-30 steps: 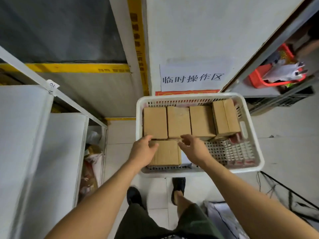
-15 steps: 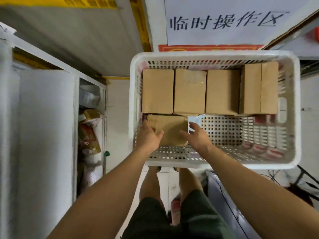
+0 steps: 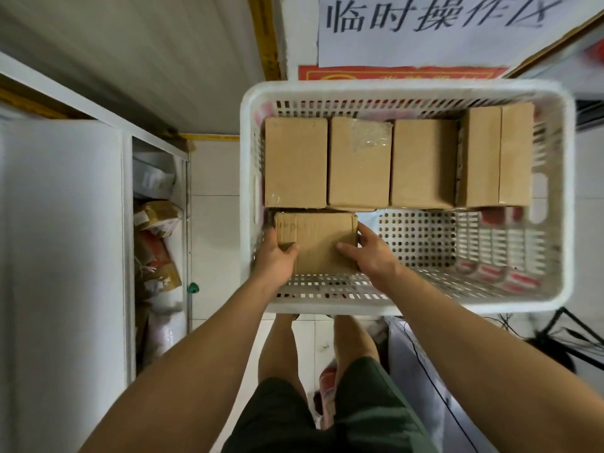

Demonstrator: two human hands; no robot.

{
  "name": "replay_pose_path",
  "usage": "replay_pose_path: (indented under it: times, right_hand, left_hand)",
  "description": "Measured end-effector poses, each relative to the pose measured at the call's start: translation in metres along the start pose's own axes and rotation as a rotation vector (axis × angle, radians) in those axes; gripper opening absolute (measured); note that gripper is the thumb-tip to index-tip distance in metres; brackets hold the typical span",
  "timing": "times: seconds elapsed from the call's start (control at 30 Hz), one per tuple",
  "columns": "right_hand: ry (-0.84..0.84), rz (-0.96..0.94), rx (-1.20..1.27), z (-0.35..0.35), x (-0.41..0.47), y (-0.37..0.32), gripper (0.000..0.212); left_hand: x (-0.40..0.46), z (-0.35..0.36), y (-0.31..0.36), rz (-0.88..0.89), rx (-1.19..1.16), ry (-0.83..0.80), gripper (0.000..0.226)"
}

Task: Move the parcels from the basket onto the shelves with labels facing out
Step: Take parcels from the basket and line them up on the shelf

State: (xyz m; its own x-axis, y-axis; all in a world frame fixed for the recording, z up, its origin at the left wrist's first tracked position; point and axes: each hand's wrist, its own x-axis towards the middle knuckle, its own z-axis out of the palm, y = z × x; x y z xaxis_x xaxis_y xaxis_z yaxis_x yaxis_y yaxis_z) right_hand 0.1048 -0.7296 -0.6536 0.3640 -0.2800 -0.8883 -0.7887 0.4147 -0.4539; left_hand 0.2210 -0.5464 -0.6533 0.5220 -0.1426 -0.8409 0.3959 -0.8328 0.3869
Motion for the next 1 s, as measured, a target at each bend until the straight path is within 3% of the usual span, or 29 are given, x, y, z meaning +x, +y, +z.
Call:
replay_pose_path:
  times: [0.23,0.43,0.7,0.87,1.0]
  right_hand:
    - [0.043,-0.122,-0.099,-0.023,-0.054,-0.036,0.06]
    - [0.016,-0.231,0.069,-0.045,-0.126,-0.076,0.049]
    - [-0.028,-0.476,0.164,-0.043,-0.205,-0.148,0.038]
    - [-0.057,-0.587,0.174,-0.04,-0.244,-0.174,0.036]
    - [0.028,-0.622,-0.045,-0.04,-0.259,-0.181,0.04]
  left_hand:
    - [-0.047,-0.013,0.021,0.146,-0.035,0.008,0.063]
    - [-0.104,-0.052,0.065,0.35,-0.139,0.089,0.069]
    - [-0.174,-0.124,0.118,0.576,-0.509,-0.027,0.08]
    - [-0.209,-0.147,0.15,0.692,-0.501,0.036,0.094]
    - [-0.239,-0.159,0.164,0.868,-0.276,0.259,0.11]
